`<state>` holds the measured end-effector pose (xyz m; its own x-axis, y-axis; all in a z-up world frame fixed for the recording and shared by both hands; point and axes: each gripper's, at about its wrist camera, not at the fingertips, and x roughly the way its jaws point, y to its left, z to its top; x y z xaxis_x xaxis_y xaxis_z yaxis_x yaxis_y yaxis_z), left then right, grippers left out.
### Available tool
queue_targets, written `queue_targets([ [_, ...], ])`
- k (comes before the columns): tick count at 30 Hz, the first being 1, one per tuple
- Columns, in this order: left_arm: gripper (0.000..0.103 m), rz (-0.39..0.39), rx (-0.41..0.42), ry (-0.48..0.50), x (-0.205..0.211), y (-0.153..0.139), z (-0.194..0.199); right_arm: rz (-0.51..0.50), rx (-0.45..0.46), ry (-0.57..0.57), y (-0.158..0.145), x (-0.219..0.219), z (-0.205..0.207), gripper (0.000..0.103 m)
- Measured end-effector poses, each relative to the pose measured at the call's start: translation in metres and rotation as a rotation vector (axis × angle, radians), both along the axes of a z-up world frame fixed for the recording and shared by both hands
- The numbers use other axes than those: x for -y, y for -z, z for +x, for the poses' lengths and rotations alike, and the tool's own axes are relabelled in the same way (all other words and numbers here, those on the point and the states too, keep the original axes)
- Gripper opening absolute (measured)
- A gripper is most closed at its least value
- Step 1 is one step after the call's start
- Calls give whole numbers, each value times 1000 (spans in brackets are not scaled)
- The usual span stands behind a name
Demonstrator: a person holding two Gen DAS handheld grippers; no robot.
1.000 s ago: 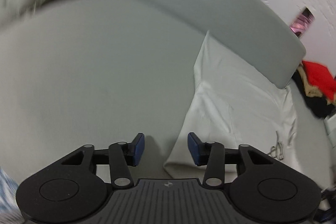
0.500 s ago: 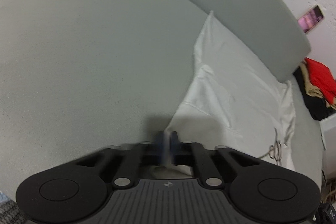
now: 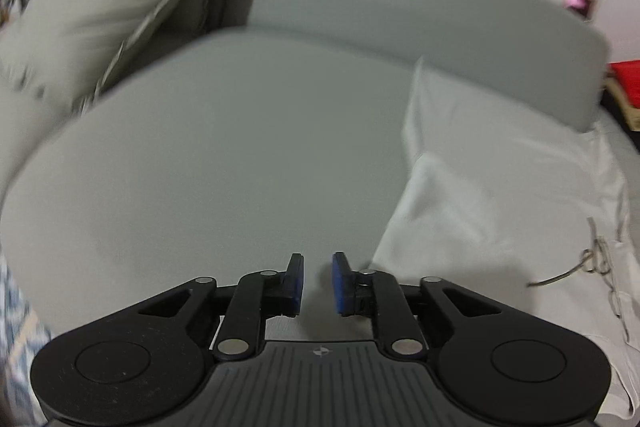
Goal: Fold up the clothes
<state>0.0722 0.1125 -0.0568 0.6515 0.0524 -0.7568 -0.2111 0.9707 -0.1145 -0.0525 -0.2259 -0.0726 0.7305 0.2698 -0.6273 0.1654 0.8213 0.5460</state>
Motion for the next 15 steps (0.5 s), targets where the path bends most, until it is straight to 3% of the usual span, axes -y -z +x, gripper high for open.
queue_targets([
  [1,23,19,13,13,3,-4,1,-33,6,3,-4,3,4,62],
  [2,26,38,26,26,6,-7,2,-65,12,7,-8,5,9,42],
  [4,30,78,43,55,13,-13,6,-131,25,13,-15,11,18,18],
  [7,30,130,-1,107,27,-1,44,-178,-33,-8,-9,19,53,18],
  [15,31,68,-78,9,14,40,108,-196,-135,2,29,16,110,18],
])
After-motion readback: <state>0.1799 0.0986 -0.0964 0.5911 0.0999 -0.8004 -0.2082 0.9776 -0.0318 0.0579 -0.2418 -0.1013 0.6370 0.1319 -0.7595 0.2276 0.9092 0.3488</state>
